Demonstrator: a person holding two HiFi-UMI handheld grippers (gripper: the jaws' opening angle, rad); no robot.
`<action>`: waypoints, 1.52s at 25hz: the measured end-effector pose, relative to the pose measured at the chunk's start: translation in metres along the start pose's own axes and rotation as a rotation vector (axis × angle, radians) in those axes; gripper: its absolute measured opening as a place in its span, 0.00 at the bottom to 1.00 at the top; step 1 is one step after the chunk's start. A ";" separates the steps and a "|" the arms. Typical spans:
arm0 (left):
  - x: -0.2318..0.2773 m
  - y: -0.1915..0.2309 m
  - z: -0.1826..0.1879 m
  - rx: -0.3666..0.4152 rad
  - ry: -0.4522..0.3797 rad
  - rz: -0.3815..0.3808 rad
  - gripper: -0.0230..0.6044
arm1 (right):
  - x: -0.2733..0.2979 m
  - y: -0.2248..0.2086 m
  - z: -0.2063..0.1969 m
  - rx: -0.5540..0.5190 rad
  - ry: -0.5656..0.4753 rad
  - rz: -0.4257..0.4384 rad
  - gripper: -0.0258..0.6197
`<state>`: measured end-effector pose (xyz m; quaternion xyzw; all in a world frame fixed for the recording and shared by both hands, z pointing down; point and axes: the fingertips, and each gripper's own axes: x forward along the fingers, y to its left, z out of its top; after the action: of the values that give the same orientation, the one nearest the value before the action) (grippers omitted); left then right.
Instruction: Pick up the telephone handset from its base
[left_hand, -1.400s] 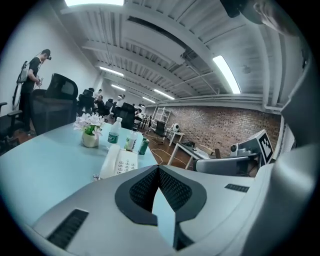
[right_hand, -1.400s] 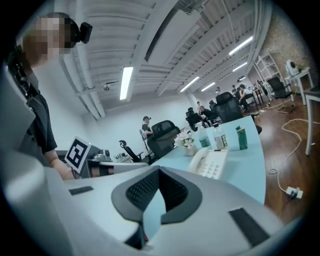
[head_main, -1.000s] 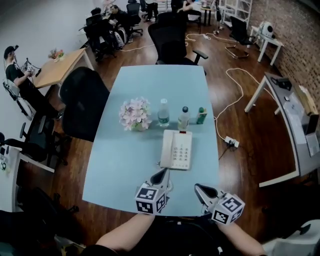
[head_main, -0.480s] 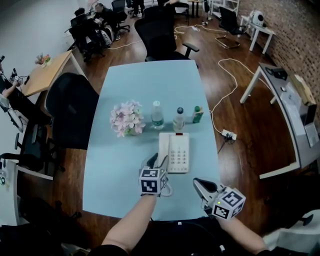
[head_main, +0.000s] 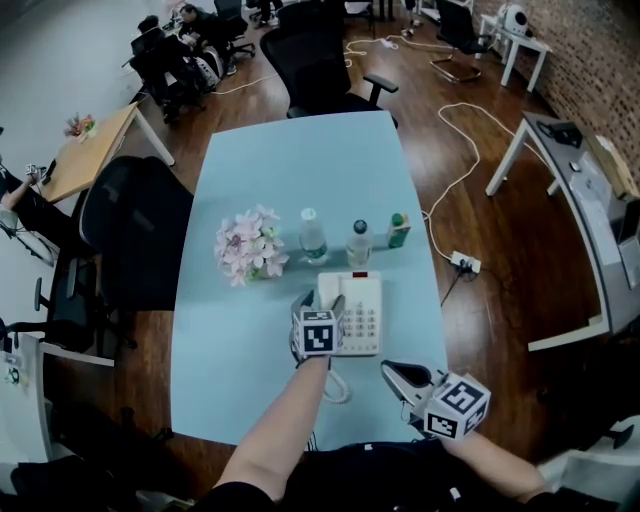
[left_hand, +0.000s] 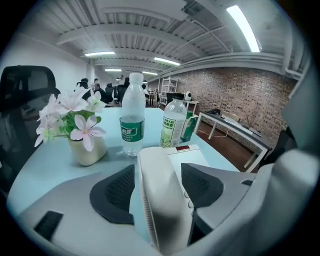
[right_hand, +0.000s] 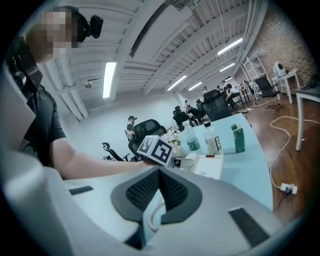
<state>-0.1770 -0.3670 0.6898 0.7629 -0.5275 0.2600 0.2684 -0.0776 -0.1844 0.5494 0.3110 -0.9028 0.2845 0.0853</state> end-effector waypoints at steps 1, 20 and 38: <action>0.007 -0.001 -0.002 0.002 0.011 0.002 0.50 | -0.001 -0.003 0.000 0.005 0.003 -0.002 0.06; 0.021 0.006 -0.008 -0.077 0.045 0.029 0.43 | -0.017 -0.022 0.002 0.020 -0.018 -0.035 0.06; -0.055 -0.022 0.027 -0.049 -0.091 -0.065 0.42 | -0.060 0.027 -0.011 0.003 -0.094 -0.100 0.06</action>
<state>-0.1705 -0.3422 0.6302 0.7839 -0.5203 0.2032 0.2711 -0.0473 -0.1297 0.5263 0.3688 -0.8887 0.2664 0.0566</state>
